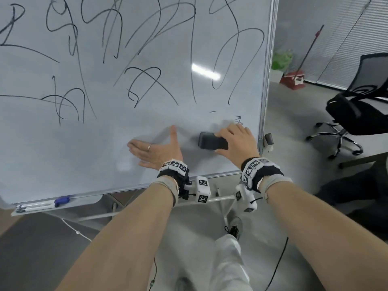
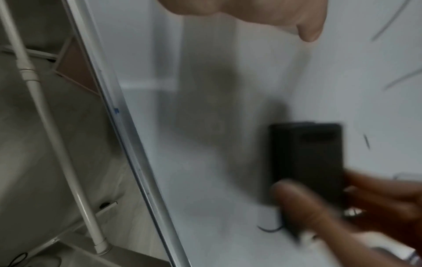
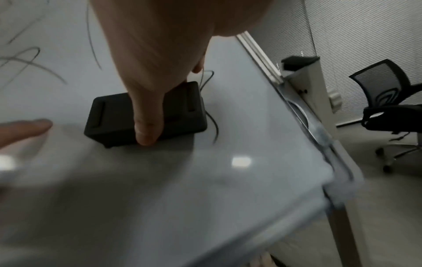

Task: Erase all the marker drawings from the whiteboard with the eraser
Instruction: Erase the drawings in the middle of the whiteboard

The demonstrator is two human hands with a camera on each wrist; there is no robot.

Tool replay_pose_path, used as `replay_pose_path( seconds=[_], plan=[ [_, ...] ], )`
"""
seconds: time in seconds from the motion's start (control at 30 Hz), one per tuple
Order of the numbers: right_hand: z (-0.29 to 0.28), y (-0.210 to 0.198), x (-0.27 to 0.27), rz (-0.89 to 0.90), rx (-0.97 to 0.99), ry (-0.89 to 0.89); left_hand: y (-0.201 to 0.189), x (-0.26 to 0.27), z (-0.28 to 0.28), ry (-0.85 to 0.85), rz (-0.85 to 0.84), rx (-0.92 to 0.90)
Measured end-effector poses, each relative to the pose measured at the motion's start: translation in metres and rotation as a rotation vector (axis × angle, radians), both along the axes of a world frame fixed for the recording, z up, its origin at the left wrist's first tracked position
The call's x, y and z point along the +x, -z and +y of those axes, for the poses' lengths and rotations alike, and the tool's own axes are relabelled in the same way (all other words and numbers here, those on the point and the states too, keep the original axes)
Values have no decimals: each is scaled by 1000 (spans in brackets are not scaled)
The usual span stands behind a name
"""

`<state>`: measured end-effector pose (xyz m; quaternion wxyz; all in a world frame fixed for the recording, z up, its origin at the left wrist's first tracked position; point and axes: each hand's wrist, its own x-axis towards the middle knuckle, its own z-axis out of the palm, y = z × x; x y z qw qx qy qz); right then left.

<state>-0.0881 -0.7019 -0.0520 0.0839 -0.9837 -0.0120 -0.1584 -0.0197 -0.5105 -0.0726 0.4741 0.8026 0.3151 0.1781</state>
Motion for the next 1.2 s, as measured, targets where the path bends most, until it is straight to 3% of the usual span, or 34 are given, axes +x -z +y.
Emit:
replay_pose_path(
  seconds=[0.17,0.23,0.4,0.53,0.67,0.83,0.97,1.03,1.2],
  plan=[
    [-15,-61,26,-278,44,142,-10,-3,-14,24,4,21],
    [-8,-58,27,-277,16,151,-7,-2,-11,12,-13,29],
    [6,1,0,-41,-82,29,-5,3,-4,-11,-48,86],
    [-16,-27,14,-210,97,267,-10,4,-13,-19,-30,53],
    [-34,-39,14,-284,157,288,-9,5,-13,-18,-11,37],
    [-24,14,-19,88,112,173,-4,7,-14,-61,-21,85],
    [-19,31,-28,143,70,135,0,9,-16,-82,-51,107],
    [-24,20,-22,82,79,194,2,9,-15,-78,-70,123],
    [-41,-18,0,-224,385,537,-2,7,-13,-62,-80,97]
  ],
)
